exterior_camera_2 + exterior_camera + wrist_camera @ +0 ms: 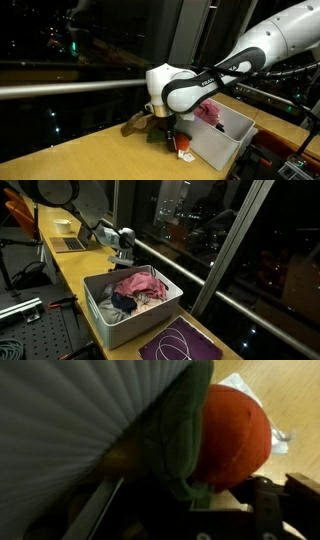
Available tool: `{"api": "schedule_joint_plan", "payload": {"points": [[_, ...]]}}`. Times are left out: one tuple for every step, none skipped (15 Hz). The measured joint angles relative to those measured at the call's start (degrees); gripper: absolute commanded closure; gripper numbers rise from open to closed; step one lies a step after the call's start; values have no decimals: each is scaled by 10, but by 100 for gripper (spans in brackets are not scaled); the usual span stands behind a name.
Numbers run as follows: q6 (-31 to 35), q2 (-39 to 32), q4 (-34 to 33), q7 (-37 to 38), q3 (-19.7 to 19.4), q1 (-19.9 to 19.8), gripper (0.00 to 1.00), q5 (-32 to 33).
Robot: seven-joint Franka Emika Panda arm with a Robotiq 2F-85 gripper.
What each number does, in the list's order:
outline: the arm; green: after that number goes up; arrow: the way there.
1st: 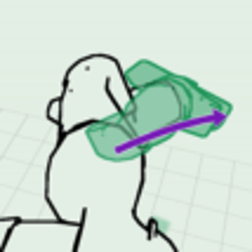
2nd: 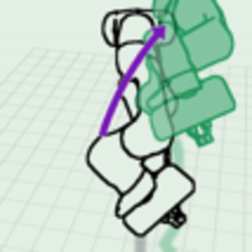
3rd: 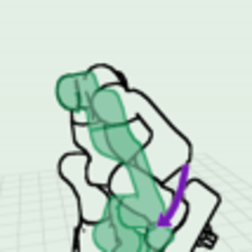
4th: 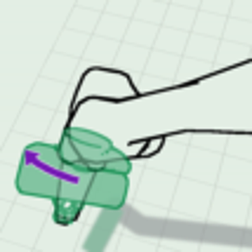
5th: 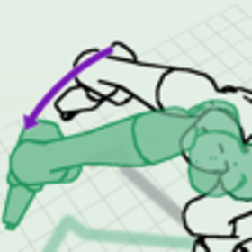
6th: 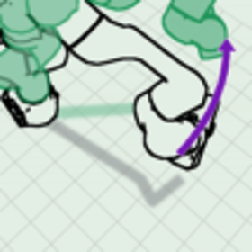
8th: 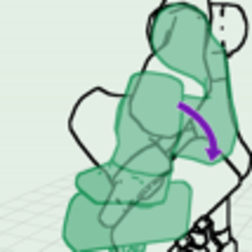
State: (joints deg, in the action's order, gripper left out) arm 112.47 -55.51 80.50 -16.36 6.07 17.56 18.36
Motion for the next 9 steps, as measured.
{"api": "schedule_joint_plan", "payload": {"points": [[0,0,-1,0,1,0,74,0],[0,0,-2,0,1,0,83,0],[0,0,-3,0,2,0,90,0],[0,0,-5,0,2,0,99,0],[0,0,-6,0,3,0,100,0],[0,0,-8,0,3,0,100,0],[-1,1,-10,0,4,0,97,0],[-1,1,-14,0,4,1,97,0],[-1,3,-18,0,4,1,97,0]]}}
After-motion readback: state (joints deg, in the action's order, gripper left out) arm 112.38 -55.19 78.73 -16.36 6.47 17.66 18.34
